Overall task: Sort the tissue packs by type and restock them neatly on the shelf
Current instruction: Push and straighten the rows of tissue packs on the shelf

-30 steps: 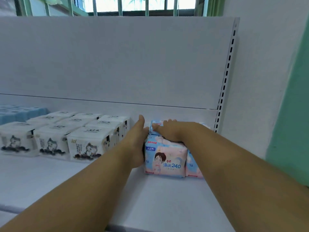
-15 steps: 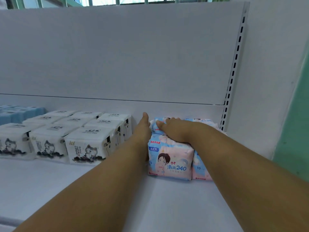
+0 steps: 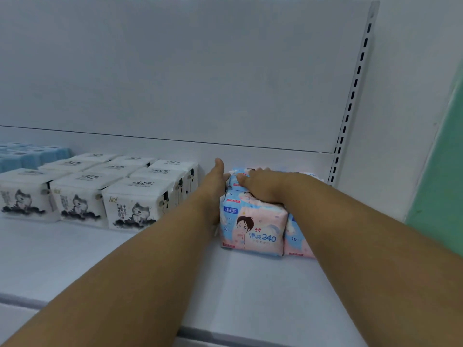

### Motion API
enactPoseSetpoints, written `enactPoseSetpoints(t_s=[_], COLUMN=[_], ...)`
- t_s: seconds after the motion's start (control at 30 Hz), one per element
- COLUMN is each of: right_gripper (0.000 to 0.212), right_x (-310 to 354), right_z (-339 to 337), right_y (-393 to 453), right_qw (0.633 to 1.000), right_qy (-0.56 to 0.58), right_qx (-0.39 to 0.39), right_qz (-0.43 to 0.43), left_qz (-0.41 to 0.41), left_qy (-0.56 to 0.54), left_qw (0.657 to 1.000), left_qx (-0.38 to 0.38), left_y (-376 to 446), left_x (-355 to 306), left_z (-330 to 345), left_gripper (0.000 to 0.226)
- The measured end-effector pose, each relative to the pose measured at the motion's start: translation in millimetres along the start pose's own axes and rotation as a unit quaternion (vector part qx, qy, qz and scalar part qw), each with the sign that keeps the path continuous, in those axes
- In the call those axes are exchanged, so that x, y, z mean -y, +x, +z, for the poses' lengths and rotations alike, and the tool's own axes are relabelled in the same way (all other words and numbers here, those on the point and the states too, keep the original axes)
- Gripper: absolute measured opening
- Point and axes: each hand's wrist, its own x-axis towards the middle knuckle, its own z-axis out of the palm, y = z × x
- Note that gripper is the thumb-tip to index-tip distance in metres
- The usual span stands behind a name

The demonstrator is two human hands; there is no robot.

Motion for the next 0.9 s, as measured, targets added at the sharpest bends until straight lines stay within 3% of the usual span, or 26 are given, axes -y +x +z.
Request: enactPoseSetpoints(t_s=[0.07, 0.17, 0.27, 0.3, 0.37, 0.43, 0.47, 0.57, 0.73, 0.9], right_gripper=[0.063, 0.063, 0.066, 0.067, 0.075, 0.105, 0.116, 0.124, 0.112, 0.118], right_x=[0, -8, -25, -32, -44, -54, -59, -69, -74, -79], right_z=[-9, -26, -35, -36, -31, -21, -15, 3, 11, 15], right_y=[-10, -35, -75, -89, -116, -129, -129, -122, -111, -101], right_qw=[1.0, 0.996, 0.991, 0.991, 0.993, 0.995, 0.994, 0.99, 0.988, 0.987], right_qy=[0.004, 0.049, 0.063, 0.054, 0.021, -0.043, -0.081, -0.128, -0.103, -0.099], right_qx=[-0.011, -0.064, -0.101, -0.102, -0.08, -0.051, -0.044, -0.04, -0.095, -0.104], right_qz=[-0.007, -0.03, -0.06, -0.074, -0.083, -0.068, -0.055, -0.034, -0.068, -0.073], left_qz=[0.028, 0.098, 0.185, 0.207, 0.247, 0.299, 0.315, 0.332, 0.337, 0.333], left_qy=[0.012, 0.137, 0.275, 0.343, 0.533, 0.655, 0.672, 0.672, 0.66, 0.654], left_qw=[0.999, 0.982, 0.943, 0.916, 0.806, 0.692, 0.668, 0.662, 0.67, 0.676], left_qx=[-0.025, -0.09, -0.015, 0.024, 0.071, 0.062, 0.049, 0.003, -0.048, -0.06], left_y=[-11, -22, -51, -63, -84, -88, -85, -78, -74, -68], left_x=[-4, -10, -4, -1, 7, 16, 20, 26, 33, 36], left_z=[1, -8, -23, -26, -29, -28, -27, -22, -13, -5], left_gripper=[0.074, 0.077, 0.062, 0.061, 0.079, 0.097, 0.102, 0.103, 0.091, 0.091])
